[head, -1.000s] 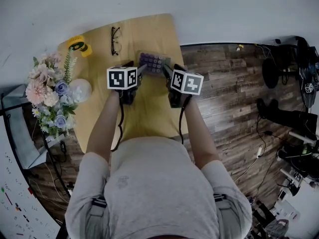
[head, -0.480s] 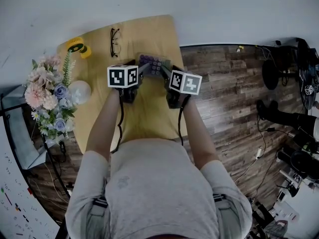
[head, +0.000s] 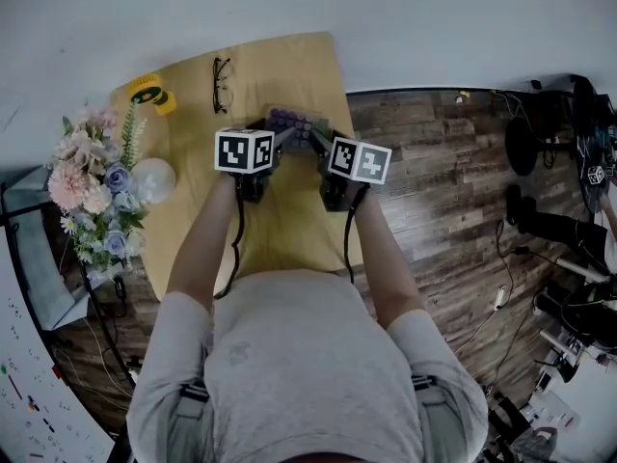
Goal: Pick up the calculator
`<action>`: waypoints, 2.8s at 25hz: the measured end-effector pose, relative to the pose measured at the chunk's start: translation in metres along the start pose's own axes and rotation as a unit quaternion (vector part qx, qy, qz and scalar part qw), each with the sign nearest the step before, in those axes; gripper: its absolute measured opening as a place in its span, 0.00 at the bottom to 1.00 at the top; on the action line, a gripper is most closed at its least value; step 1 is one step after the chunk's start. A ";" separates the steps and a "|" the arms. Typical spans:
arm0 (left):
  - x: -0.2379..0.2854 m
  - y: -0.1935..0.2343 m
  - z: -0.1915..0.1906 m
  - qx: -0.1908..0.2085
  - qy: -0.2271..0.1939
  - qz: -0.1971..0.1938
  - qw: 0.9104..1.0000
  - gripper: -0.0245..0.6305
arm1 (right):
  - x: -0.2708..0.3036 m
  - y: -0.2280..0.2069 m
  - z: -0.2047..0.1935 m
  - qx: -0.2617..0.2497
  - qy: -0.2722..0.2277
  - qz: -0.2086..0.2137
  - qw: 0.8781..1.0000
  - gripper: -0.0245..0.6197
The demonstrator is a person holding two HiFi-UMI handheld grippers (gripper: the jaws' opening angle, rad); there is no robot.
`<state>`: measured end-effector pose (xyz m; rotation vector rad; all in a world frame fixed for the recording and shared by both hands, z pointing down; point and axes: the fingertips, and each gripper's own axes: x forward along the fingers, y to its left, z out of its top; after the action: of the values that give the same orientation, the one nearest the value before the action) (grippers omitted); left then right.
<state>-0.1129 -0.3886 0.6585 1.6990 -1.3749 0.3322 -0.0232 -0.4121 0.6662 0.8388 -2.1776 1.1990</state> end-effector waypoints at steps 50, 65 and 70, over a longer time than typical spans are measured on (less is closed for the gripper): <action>-0.190 -0.115 0.066 0.188 -0.260 0.004 0.947 0.52 | -0.182 0.142 0.057 -0.221 -0.287 -0.004 0.932 0.33; -0.232 -0.143 0.082 0.223 -0.316 0.010 0.922 0.52 | -0.224 0.171 0.067 -0.253 -0.347 0.006 0.903 0.33; -0.243 -0.153 0.088 0.237 -0.334 0.016 0.912 0.52 | -0.237 0.178 0.071 -0.264 -0.364 0.005 0.893 0.33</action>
<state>-0.0895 -0.3027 0.3718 2.3283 -1.9269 0.0973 -0.0010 -0.3349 0.3717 1.1364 -2.8865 0.2213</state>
